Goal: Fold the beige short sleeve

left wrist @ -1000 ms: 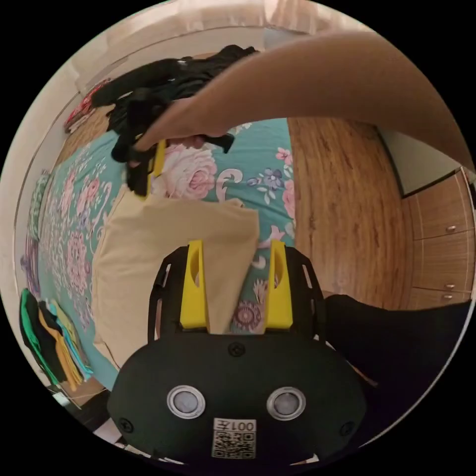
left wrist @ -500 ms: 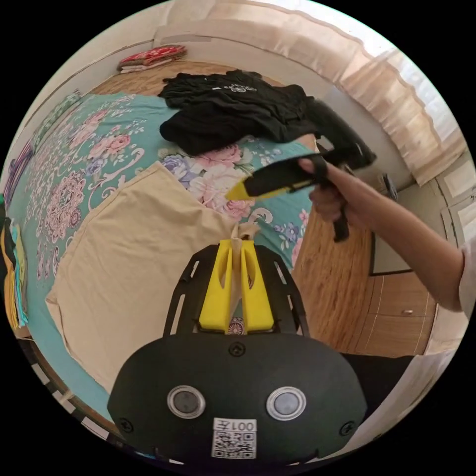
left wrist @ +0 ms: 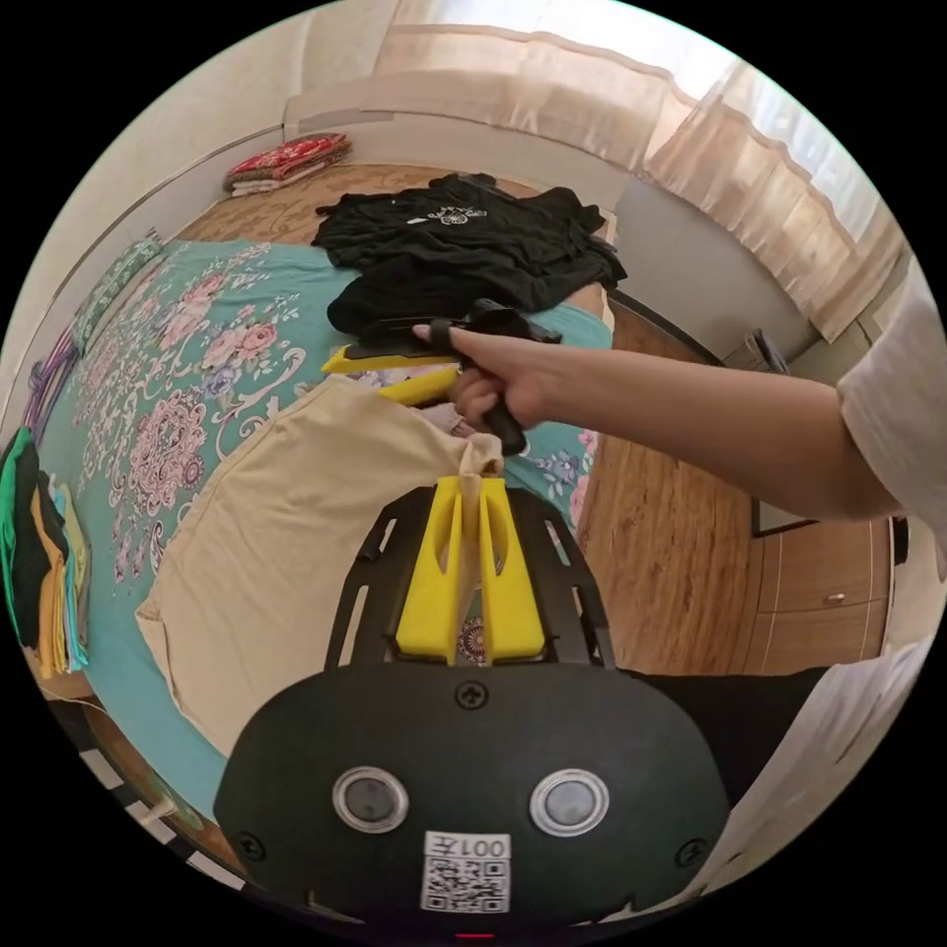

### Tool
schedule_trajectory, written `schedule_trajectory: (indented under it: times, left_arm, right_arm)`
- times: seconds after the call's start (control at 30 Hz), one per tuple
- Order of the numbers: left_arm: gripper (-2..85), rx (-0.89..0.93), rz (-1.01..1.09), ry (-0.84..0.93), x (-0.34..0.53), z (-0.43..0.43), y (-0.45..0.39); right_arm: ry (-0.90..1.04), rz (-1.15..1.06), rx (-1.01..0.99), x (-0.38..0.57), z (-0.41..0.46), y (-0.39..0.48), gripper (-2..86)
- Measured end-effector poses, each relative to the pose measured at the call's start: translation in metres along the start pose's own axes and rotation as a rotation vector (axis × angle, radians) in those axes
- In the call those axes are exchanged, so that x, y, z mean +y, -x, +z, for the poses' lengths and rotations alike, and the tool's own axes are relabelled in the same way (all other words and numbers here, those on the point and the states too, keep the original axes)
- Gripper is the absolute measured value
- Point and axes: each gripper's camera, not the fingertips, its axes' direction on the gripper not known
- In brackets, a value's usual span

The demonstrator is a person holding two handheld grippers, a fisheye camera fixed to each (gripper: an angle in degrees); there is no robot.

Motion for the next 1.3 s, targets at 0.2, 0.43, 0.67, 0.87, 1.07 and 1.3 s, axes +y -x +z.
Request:
schedule_trajectory:
  times: [0.2, 0.43, 0.67, 0.87, 1.07, 1.3]
  left_arm:
    - [-1.5, 0.036, -0.148, -0.074, 0.030, -0.041, 0.046]
    - [-1.6, 0.209, -0.438, -0.251, 0.102, -0.106, 0.144]
    - [-1.6, 0.312, -0.898, -0.482, 0.249, -0.172, 0.254]
    - [-1.5, 0.422, -1.232, -0.326, 0.384, -0.150, 0.314]
    - [-1.6, 0.647, -1.312, -0.507, 0.429, -0.162, 0.345]
    - [-0.7, 0.532, -1.281, -0.354, 0.429, -0.204, 0.370]
  right_arm:
    - [0.112, -0.073, 0.058, -0.029, 0.059, 0.042, 1.9]
    - [0.196, -0.332, 0.311, 0.002, 0.147, 0.133, 1.1]
    - [0.580, -0.568, 0.437, 0.055, 0.365, 0.162, 4.1]
    - [0.841, -0.710, 0.651, 0.122, 0.497, 0.137, 9.0]
    - [0.596, -0.902, 0.998, 0.228, 0.463, 0.156, 11.1]
    - [0.652, -0.835, 1.246, 0.356, 0.462, 0.092, 13.4]
